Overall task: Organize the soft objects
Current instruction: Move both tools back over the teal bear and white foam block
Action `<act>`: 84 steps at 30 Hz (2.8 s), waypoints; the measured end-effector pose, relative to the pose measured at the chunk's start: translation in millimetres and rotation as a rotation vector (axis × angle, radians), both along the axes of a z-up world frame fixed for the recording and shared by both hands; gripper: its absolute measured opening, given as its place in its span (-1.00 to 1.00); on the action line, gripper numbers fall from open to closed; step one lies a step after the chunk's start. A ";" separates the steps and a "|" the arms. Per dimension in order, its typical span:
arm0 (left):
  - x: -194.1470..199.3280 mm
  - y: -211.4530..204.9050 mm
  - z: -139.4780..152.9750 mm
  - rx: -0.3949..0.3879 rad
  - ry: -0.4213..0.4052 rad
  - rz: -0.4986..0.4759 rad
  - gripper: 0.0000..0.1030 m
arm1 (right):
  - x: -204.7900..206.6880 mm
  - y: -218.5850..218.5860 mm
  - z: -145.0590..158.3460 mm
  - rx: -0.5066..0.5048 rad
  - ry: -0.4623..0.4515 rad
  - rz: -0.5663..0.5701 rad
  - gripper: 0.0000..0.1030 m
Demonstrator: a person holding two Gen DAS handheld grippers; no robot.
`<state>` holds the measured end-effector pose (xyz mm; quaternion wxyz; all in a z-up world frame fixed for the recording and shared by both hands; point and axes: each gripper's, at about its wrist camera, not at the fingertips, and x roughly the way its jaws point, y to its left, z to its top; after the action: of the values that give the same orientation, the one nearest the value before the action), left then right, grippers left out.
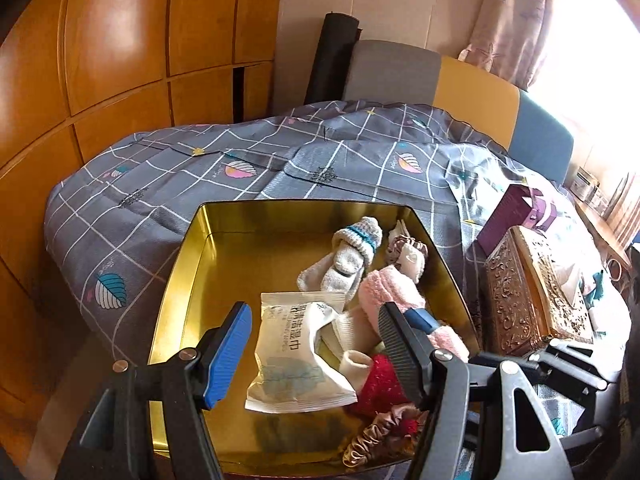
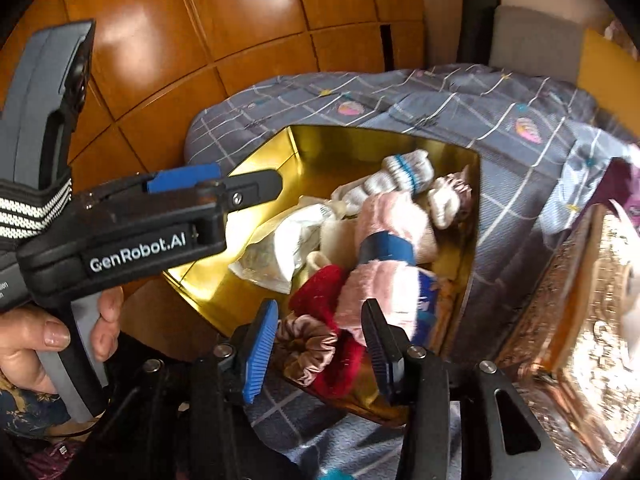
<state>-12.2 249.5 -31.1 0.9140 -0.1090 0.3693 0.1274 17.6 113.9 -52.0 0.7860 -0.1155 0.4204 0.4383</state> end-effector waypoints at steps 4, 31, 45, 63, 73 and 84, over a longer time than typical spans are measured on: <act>0.8 -6.9 1.2 0.008 -0.002 -0.020 0.30 | -1.2 -10.5 11.4 0.014 -0.058 -0.043 0.15; 6.5 -49.2 19.3 0.081 -0.013 -0.113 0.30 | 55.0 -203.5 78.5 0.086 -0.208 -0.588 0.60; 11.6 -92.9 55.5 0.135 -0.078 -0.230 0.30 | 91.8 -369.7 58.1 -0.008 -0.180 -1.026 0.66; 64.8 -269.0 91.5 0.178 -0.110 -0.677 0.30 | 73.5 -553.4 -9.5 0.296 0.115 -1.657 0.66; 126.4 -430.0 37.1 0.200 0.058 -1.006 0.30 | 51.2 -575.5 -20.5 0.465 0.221 -1.750 0.67; 179.4 -547.8 -37.6 0.271 0.211 -1.305 0.33 | 44.5 -580.8 -17.9 0.562 0.250 -1.733 0.73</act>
<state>167.2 -298.3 -68.7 0.7683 0.2649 0.4278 -0.3957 62.1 -466.9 -69.9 0.7875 0.4835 0.3200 -0.2089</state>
